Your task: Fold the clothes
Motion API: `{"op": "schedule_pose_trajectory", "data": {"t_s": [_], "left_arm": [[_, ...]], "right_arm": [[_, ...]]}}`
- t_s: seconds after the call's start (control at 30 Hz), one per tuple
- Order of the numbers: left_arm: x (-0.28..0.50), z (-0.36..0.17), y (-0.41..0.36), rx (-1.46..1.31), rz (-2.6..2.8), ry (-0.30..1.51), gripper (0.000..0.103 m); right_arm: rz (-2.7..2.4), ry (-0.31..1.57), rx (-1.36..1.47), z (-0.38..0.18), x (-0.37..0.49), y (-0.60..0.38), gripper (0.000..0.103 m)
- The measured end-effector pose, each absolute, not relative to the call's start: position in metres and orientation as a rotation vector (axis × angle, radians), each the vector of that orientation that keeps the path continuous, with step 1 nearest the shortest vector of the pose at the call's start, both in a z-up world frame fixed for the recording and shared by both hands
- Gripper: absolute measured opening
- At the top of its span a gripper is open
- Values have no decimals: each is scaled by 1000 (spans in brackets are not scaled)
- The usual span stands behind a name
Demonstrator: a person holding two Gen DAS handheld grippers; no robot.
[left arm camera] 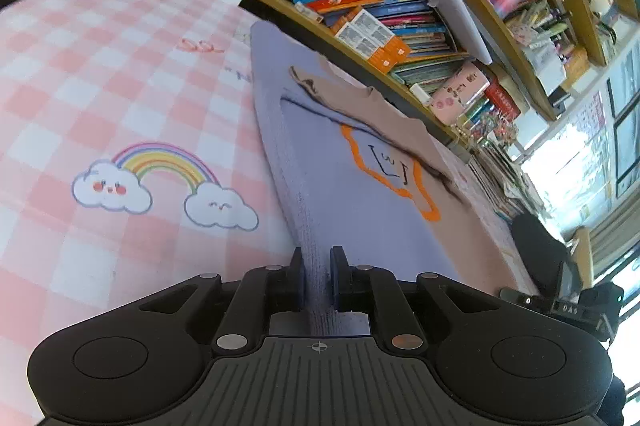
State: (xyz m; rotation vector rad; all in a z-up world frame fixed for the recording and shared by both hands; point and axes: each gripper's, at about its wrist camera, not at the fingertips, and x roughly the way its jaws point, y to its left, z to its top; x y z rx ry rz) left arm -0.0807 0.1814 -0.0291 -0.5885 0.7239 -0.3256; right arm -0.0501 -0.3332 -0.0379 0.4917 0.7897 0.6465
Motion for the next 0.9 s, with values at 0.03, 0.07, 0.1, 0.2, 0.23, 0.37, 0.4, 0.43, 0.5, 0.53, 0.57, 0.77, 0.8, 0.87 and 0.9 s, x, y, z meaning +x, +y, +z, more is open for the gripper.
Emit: {"op": "schedule_pose_trajectory", "data": {"t_s": [0.03,0.07,0.1,0.2,0.23,0.37,0.4,0.43,0.5,0.53,0.57,0.77,0.8,0.87,0.9], "left_arm": [[-80,-30,182,-597,-328,722,12],[-80,-31,183,-602,-330,722,12],[-80,-31,182,-597,-330,722,13],[-80,-29,180,-565,-333,721,14],[-80,-29,180,-564,-333,719,14],[-82,-30,181,-580,-334,708,14],[-82,-30,181,-581,-334,708,14],[-81,-30,181,-580,-334,708,14],[-81,-30,180,-574,-333,710,14],[-81,-29,180,-572,-333,710,14],[-81,-29,180,-571,-333,710,14],[-81,-30,181,-571,-335,710,14],[-81,-30,181,-571,-335,710,14],[-81,-30,181,-571,-335,710,14],[-81,-30,181,-571,-335,710,14]], "right_arm": [[652,788,494,-38,-52,-333,20],[652,788,497,-38,-52,-333,20],[652,787,499,-38,-52,-333,20],[650,786,497,-37,-52,-332,19],[649,786,496,-37,-52,-331,19],[651,783,496,-38,-53,-331,19],[651,779,485,-37,-53,-330,19],[651,775,473,-37,-54,-330,19],[651,765,444,-36,-56,-327,19],[652,763,440,-36,-56,-327,19],[652,761,437,-37,-57,-327,19],[660,763,453,-38,-56,-329,20],[661,764,456,-38,-56,-330,20],[662,765,463,-38,-56,-330,20],[662,765,463,-38,-56,-330,20]]}}
